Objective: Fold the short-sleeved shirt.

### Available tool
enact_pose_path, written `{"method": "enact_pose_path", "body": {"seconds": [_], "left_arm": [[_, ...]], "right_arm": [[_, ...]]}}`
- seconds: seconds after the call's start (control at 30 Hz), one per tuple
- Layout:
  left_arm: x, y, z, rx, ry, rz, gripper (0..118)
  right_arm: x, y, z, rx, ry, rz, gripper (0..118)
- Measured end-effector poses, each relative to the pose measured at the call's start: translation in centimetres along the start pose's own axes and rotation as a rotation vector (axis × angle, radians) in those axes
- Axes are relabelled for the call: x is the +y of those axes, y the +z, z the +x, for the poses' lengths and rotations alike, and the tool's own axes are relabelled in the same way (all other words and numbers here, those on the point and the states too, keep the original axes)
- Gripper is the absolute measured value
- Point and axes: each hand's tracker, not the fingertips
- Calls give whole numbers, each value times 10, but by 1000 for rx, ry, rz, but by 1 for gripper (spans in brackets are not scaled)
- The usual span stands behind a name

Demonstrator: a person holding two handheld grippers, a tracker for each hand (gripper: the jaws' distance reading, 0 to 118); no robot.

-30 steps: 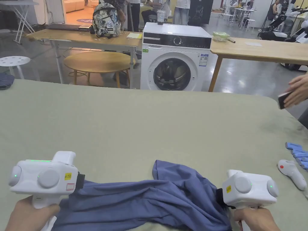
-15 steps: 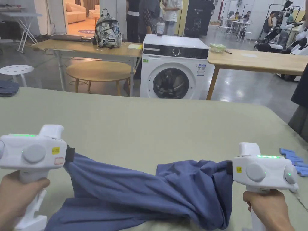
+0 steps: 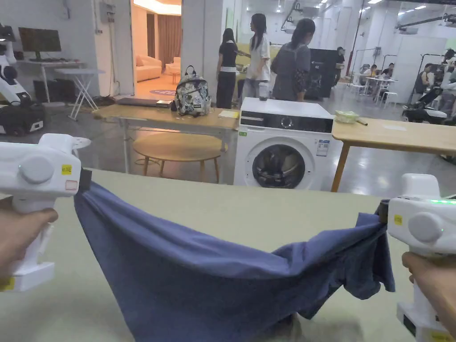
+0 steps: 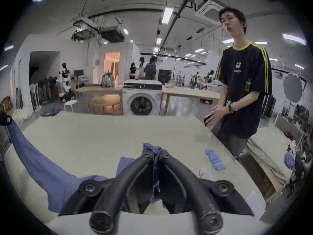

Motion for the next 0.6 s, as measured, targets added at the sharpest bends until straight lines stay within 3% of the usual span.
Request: {"method": "enact_pose_path", "body": {"seconds": [0.2,0.6], "left_arm": [[32,-4,-30,62,36,10,0],[82,-34,-29,82,44,66,0]], "right_arm": [[40,-16,10,-24,-3,52,3],[101,-43,5,-70,-4,140,3]]}}
